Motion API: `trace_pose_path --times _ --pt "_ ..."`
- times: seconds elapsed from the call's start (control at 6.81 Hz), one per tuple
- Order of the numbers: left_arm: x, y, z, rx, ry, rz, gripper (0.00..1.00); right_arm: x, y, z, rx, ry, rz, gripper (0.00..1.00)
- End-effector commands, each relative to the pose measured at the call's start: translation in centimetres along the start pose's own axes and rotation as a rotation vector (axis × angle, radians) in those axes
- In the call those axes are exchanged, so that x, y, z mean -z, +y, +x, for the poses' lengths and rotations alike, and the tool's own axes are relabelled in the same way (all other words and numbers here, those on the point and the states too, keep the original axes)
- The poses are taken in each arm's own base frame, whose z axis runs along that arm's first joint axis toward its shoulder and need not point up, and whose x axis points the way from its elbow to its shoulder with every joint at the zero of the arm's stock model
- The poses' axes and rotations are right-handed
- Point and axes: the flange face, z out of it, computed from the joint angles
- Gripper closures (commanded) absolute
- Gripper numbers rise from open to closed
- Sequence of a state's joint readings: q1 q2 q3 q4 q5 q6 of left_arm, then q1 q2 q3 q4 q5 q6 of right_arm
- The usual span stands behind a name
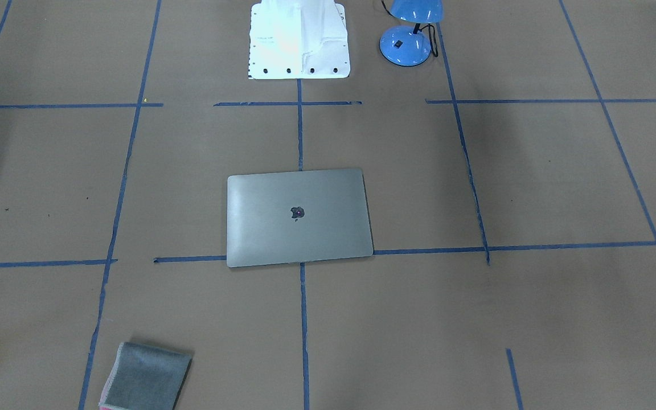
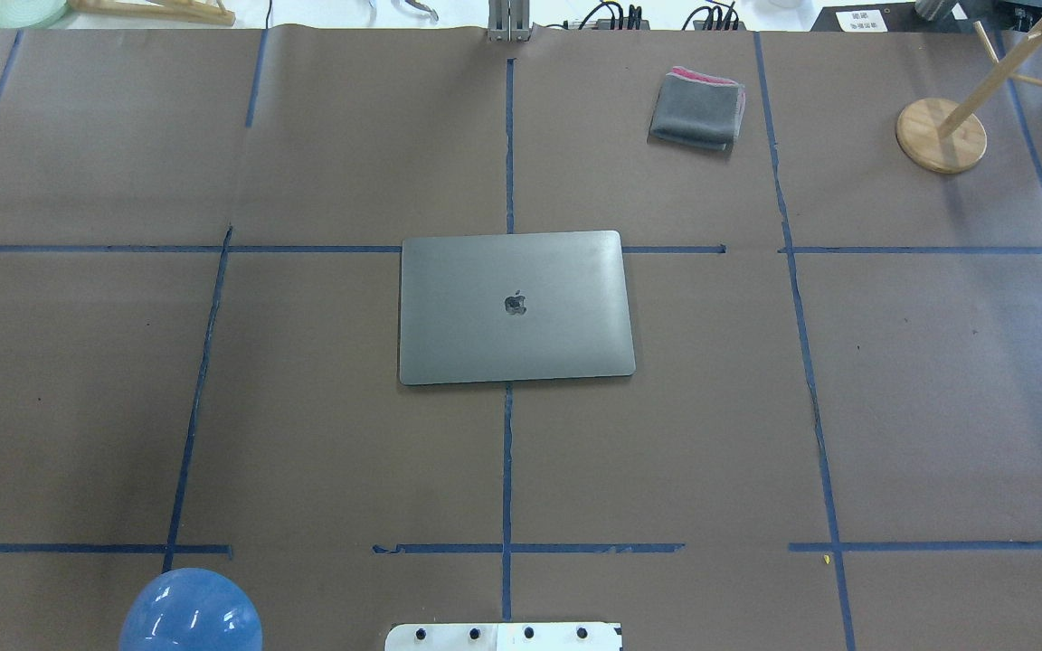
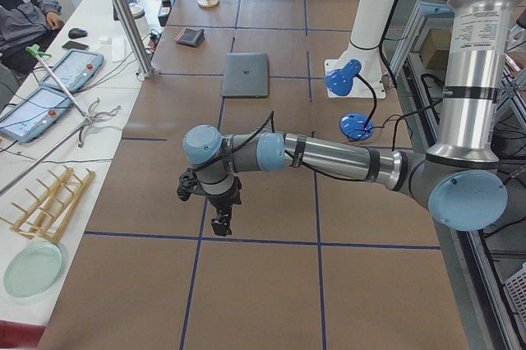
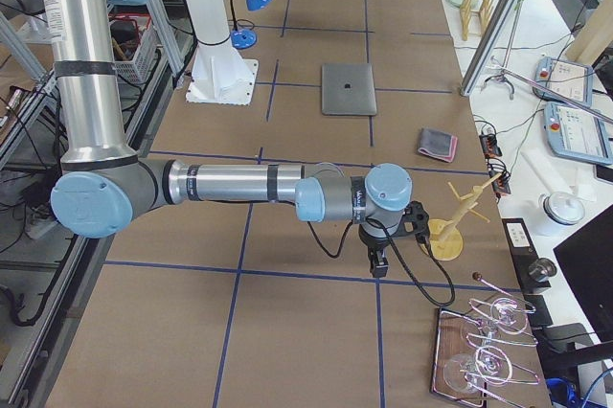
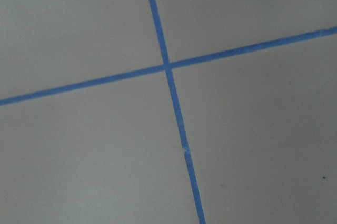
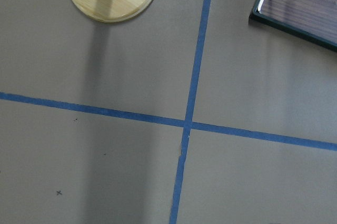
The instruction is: Close laptop
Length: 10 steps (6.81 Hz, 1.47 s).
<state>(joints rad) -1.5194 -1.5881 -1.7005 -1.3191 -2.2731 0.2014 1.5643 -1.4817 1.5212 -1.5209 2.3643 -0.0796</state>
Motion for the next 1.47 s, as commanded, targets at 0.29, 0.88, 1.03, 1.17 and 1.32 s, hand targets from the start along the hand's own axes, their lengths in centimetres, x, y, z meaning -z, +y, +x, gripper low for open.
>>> trace_pose_path --times 0.29,0.88,1.03,1.17,1.32 --pt "-2.4 3.0 -1.6 0.053 0.006 -0.049 0.0 -0.8 0.3 -0.3 0.002 -0.003 -0.014 0.01" --pt "-1.4 5.7 -2.5 0.055 0.006 0.013 0.01 -1.7 -0.1 -1.5 -0.05 0.005 -0.026 0.01" --pt "-1.2 5.4 -1.9 0.05 0.058 0.029 0.01 -1.7 -0.1 -1.5 -0.052 0.005 -0.026 0.0" --pt "-1.1 5.3 -1.6 0.049 0.085 0.037 0.01 -1.7 -0.1 -1.5 -0.052 0.005 -0.026 0.01" --pt "-0.7 4.9 -1.4 0.043 0.084 0.044 0.01 -1.6 -0.1 -1.5 -0.051 0.005 -0.025 0.01"
